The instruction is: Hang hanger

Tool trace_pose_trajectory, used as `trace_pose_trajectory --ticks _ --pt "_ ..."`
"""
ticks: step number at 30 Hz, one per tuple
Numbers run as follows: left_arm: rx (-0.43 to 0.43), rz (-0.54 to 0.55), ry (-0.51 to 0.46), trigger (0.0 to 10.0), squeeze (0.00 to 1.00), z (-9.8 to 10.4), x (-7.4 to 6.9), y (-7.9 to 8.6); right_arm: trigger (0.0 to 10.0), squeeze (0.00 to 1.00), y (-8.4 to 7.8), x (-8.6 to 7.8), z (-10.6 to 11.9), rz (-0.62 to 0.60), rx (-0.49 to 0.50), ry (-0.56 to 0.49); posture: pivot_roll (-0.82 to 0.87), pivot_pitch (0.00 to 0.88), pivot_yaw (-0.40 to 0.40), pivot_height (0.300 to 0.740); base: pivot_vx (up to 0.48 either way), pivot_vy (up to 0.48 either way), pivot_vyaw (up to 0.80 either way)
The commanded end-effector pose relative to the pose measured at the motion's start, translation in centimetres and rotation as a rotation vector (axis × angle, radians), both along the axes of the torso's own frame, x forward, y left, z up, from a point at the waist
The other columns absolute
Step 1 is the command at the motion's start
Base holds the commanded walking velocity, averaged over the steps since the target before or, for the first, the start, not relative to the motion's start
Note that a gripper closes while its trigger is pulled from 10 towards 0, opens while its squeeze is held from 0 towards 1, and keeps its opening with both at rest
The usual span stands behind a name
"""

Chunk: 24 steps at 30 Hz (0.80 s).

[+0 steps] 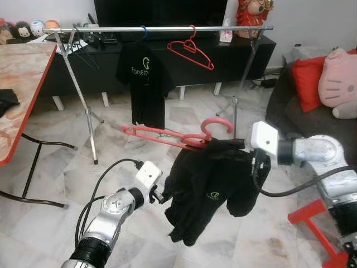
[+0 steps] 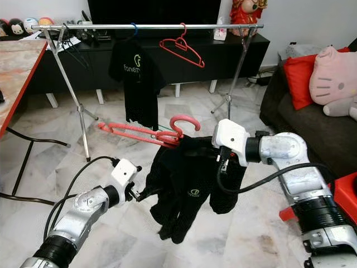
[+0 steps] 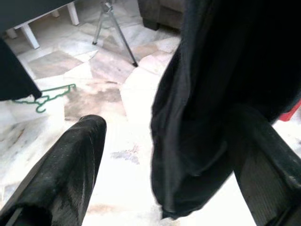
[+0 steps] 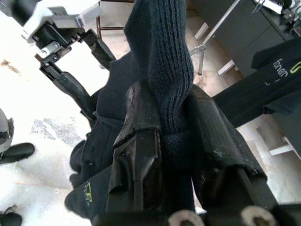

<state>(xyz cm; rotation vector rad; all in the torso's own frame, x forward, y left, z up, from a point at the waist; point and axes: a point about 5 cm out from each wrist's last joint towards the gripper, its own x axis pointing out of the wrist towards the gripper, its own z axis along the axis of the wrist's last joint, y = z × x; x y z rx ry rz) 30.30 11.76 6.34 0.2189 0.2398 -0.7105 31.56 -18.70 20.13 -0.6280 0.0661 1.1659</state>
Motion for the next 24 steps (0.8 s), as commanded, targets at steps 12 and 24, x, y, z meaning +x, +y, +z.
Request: trace_pose_trajectory --ticks 12,24 --pt "-0.007 -0.058 0.065 0.0 0.00 -0.3 0.0 -1.2 0.0 0.00 0.9 -0.4 2.8 0.043 0.045 -0.067 -0.10 0.000 -0.094 0.740 0.000 0.000 0.00" --pt "-0.001 -0.064 0.076 0.0 0.00 -0.5 0.1 -1.7 0.0 0.00 1.1 -0.5 3.5 0.035 0.059 -0.082 -0.11 0.000 -0.093 0.740 0.000 0.000 0.00"
